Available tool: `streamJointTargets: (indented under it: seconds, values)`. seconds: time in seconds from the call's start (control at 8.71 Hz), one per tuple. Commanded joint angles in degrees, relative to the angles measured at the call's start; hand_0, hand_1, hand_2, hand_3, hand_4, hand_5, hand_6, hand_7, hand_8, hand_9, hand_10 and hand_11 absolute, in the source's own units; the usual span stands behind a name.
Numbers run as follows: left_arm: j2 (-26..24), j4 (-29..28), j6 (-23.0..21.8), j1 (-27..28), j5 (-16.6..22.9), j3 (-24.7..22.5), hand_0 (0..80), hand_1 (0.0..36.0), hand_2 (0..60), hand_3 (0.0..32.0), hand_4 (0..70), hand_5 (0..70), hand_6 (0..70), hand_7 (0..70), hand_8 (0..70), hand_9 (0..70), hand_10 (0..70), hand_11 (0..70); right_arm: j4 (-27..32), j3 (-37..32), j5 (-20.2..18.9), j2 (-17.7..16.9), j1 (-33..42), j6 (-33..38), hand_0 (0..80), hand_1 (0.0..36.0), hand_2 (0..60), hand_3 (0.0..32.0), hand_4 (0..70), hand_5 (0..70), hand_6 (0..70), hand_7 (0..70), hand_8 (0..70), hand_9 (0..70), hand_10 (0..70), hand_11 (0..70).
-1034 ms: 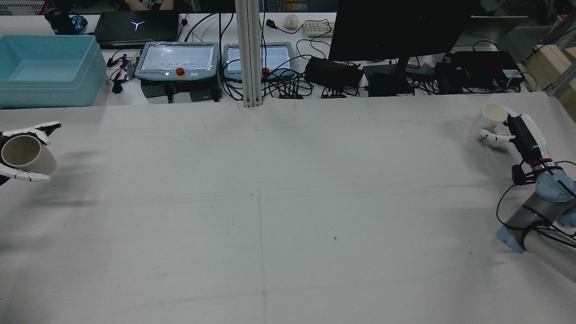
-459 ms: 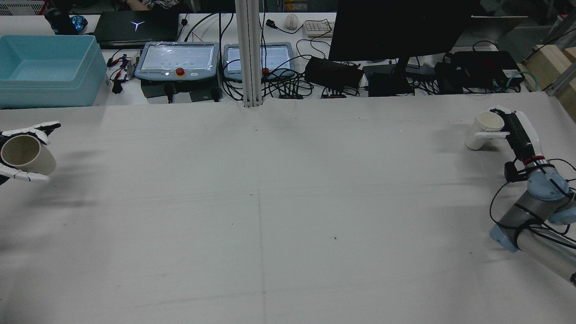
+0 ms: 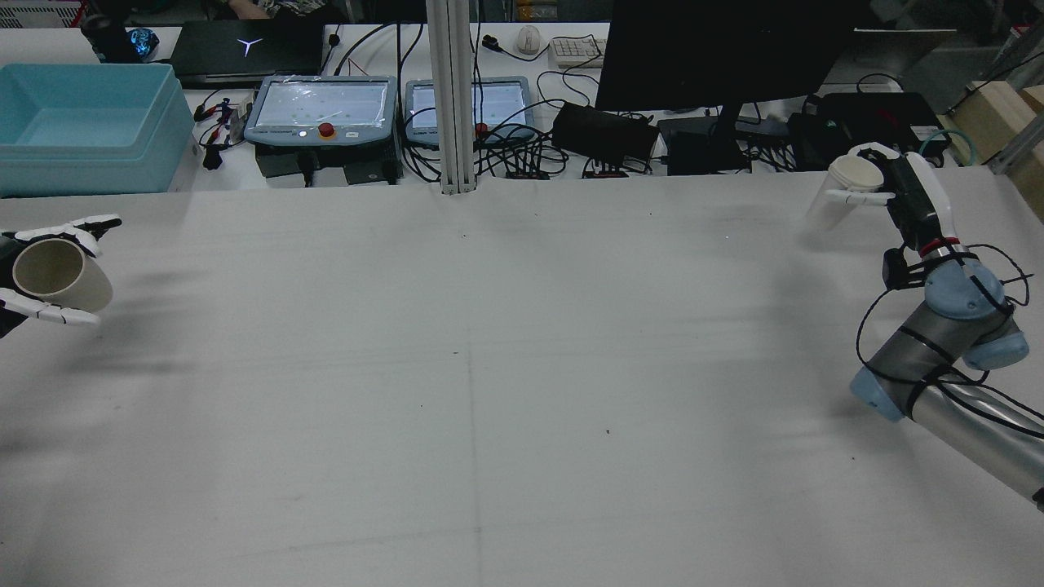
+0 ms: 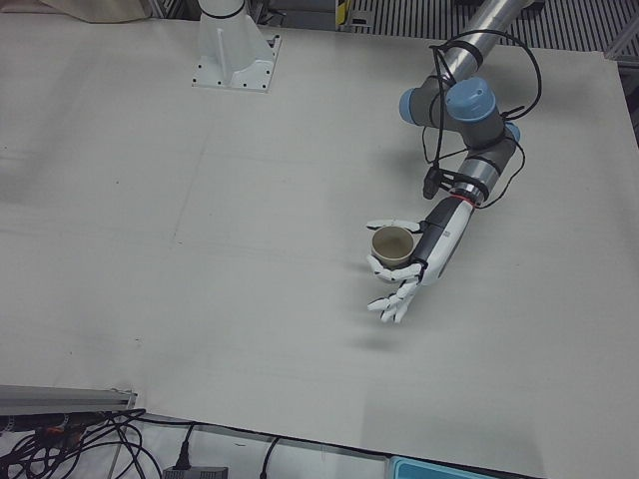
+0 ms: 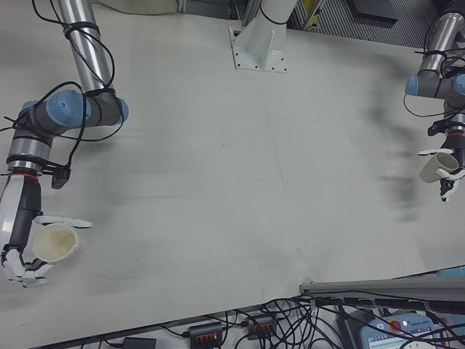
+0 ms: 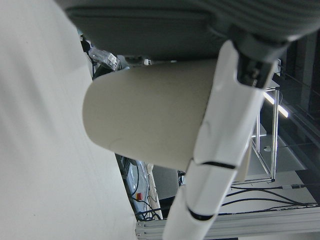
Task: Pour water
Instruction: 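Lift the cup with the right hand toward the left hand's cup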
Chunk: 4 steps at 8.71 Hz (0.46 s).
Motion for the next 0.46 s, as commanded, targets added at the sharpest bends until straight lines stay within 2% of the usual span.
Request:
streamJointTargets:
  seconds: [0.0, 0.11, 0.23, 0.34]
  values:
    - [-2.2, 3.4, 1.8, 4.5, 0.1, -3.4, 80.0, 28.8, 10.9, 0.0, 67.4, 70.0, 12.1, 20.0, 9.3, 6.1, 0.7, 3.0, -16.2, 24.8, -1.1, 0.5, 0.2, -7.7, 49.0, 11.9, 14.2, 0.0, 31.8, 61.5, 41.9, 62.8, 25.5, 38.7, 39.0, 55.3]
    - [-5.4, 6.1, 3.6, 6.4, 0.1, -3.9, 80.0, 29.3, 10.8, 0.0, 69.2, 70.0, 12.6, 20.4, 9.4, 6.1, 0.3, 2.5, -20.6, 31.4, -1.1, 0.9, 0.2, -9.1, 49.1, 12.5, 17.2, 0.0, 33.9, 65.4, 43.2, 64.4, 25.7, 39.0, 38.6, 54.8]
    - [-9.8, 11.2, 3.7, 8.8, 0.1, -3.7, 80.0, 28.1, 8.8, 0.0, 69.4, 70.0, 12.4, 20.0, 9.5, 6.0, 0.0, 2.1, -25.3, 36.4, -1.2, 2.1, 0.2, -10.0, 49.9, 14.0, 19.9, 0.0, 35.6, 69.1, 43.9, 65.3, 25.5, 38.5, 37.8, 53.9]
    - [-13.5, 15.8, 3.5, 10.7, 0.1, -3.5, 80.0, 27.8, 7.1, 0.0, 69.9, 70.0, 12.4, 19.5, 9.6, 5.7, 0.0, 1.5, -29.3, 41.1, -1.3, 3.0, -0.7, -11.1, 50.3, 14.9, 21.1, 0.0, 36.5, 70.0, 43.8, 65.5, 25.1, 38.0, 37.3, 53.2]
